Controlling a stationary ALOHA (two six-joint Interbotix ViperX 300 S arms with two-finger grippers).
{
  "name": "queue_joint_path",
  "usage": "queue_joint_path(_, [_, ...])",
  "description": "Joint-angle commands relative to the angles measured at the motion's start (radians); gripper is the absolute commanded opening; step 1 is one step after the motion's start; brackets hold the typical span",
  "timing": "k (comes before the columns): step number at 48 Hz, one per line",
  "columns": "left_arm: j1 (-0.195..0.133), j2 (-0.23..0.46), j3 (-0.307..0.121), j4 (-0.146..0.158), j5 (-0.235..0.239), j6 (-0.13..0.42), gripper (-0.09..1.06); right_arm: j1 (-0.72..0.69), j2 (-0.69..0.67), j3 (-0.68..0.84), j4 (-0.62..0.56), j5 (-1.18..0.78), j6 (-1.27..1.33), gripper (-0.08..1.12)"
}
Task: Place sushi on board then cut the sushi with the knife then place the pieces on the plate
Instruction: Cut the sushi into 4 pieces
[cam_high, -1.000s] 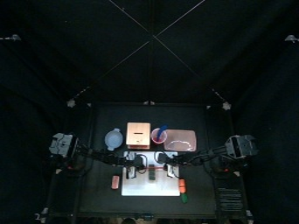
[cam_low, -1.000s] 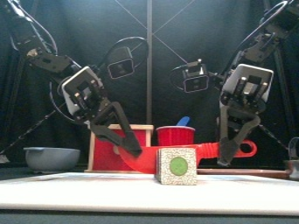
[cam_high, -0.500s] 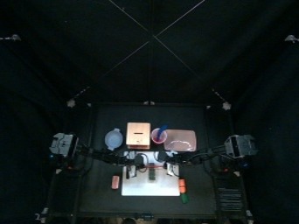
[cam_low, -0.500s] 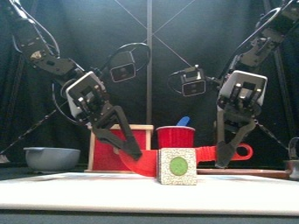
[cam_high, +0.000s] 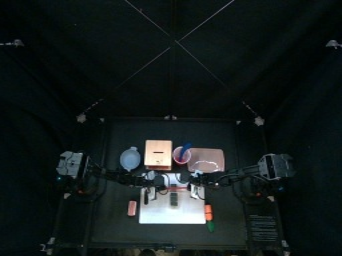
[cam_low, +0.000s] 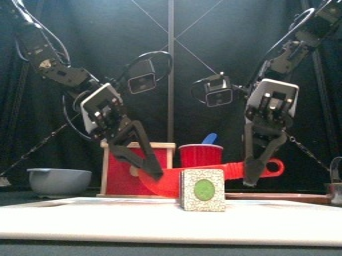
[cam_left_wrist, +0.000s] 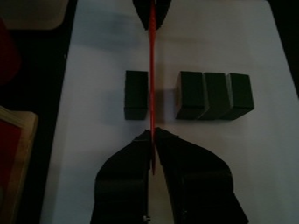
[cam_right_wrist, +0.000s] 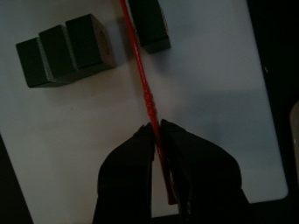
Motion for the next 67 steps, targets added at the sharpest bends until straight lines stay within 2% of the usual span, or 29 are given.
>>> queue_joint_path(1, [-0.003,-0.066,-0.021,0.021,0.008,0.0,0.52,-0.008,-0.069,-0.031,0.0,0.015,0.005,0.51])
queue_joint_path(7, [-0.006,-0.121,-0.017,0.043,0.037,-0.002,0.52,-0.006,-0.109,-0.04,0.002,0.041,0.005,0.51])
queue_joint_path(13, [-0.017,-0.163,-0.011,0.046,0.058,-0.002,0.52,0.008,-0.137,-0.043,0.011,0.048,0.005,0.51])
queue_joint_path(17, [-0.037,-0.17,-0.006,0.046,0.058,-0.002,0.52,0.031,-0.147,-0.043,0.025,0.049,0.005,0.51])
queue_joint_path(24, [-0.074,-0.152,-0.005,0.043,0.06,-0.005,0.52,0.064,-0.141,-0.04,0.049,0.048,0.006,0.51])
queue_joint_path(30, [-0.091,-0.132,-0.009,0.035,0.06,-0.005,0.52,0.075,-0.137,-0.035,0.071,0.049,0.006,0.51])
queue_joint_path(41, [-0.095,-0.107,-0.012,0.014,0.06,-0.006,0.52,0.087,-0.117,-0.034,0.084,0.048,0.006,0.51])
queue_joint_path(67, [-0.095,-0.08,-0.021,0.014,0.058,-0.006,0.52,0.091,-0.081,-0.029,0.086,0.048,0.006,0.51])
